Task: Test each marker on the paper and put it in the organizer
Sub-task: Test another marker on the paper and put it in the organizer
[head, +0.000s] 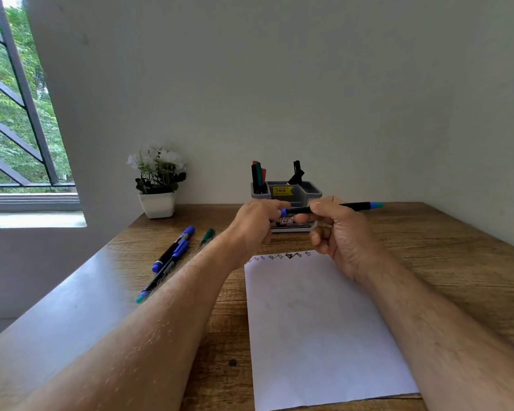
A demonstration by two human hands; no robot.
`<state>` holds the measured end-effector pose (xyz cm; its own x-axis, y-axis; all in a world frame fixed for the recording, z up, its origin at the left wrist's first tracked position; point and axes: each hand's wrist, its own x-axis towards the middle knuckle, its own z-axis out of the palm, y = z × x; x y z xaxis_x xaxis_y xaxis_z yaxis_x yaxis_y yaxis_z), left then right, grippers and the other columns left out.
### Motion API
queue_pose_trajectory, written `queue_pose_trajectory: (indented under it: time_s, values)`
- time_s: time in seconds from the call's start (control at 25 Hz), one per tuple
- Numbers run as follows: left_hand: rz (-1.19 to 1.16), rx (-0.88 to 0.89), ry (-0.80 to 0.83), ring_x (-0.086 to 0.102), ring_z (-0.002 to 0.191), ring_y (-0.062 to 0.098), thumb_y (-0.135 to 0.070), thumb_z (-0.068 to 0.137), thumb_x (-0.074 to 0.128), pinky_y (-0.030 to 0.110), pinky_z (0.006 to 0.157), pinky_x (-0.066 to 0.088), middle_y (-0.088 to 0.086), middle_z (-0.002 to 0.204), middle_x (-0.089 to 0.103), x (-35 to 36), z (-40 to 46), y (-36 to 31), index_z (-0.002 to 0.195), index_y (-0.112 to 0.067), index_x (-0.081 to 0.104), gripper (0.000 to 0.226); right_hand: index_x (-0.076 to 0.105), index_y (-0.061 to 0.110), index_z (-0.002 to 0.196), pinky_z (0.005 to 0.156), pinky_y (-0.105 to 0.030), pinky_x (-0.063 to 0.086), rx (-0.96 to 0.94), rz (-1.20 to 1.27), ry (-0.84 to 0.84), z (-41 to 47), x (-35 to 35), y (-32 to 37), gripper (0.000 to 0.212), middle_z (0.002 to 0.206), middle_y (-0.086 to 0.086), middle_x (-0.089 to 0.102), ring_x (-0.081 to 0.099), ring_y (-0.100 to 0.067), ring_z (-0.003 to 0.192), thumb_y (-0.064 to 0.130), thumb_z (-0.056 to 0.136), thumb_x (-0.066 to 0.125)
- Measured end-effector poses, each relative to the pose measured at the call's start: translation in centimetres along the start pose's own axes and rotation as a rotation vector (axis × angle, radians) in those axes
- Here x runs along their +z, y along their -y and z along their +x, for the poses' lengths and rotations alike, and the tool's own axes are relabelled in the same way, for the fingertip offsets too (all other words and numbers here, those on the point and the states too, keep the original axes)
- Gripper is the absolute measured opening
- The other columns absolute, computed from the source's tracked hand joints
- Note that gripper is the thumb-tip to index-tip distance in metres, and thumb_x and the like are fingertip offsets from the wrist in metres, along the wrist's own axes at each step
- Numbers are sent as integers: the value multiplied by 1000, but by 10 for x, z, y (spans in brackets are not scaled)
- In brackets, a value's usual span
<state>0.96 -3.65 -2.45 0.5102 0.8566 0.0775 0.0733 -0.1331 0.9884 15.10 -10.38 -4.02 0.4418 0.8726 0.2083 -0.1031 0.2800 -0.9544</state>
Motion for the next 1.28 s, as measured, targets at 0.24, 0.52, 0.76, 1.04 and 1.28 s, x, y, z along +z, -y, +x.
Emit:
queue_pose_trajectory:
  time_s: [0.24,0.52,0.76,1.04,1.28]
  values:
    - [-200,9,27,59,70,17,0,92,58,29,65,53,18,95,65,-4,4,2,116,-10,66,27,73,9,95,35,-17,34,-22,-27,-34,3,-3,-4,11,75,-10,73,50,-13,37,16,87,71]
    - [-335,68,-26,73,74,20,8,80,70,24,68,60,17,95,73,-5,2,4,95,-6,74,21,73,9,85,33,-16,35,31,43,-50,4,-1,-4,10,71,-9,72,48,-8,36,20,86,73]
    - [-304,146,-44,73,78,19,7,79,72,26,71,61,7,87,75,4,1,4,92,-10,75,21,67,9,80,30,-14,32,89,160,-55,1,1,3,14,59,-5,62,44,-4,35,18,89,68]
    - [-348,178,-20,73,82,19,7,80,71,27,77,61,7,86,76,7,1,2,91,-12,76,23,62,9,80,29,-14,30,119,269,-37,0,3,4,15,56,-2,55,41,-3,34,19,91,65]
    - [-607,239,-73,71,85,19,-2,84,72,24,76,57,12,93,74,15,6,1,102,-8,68,20,71,9,83,29,-14,27,112,218,-38,1,12,2,31,51,-1,55,40,-4,32,39,88,67]
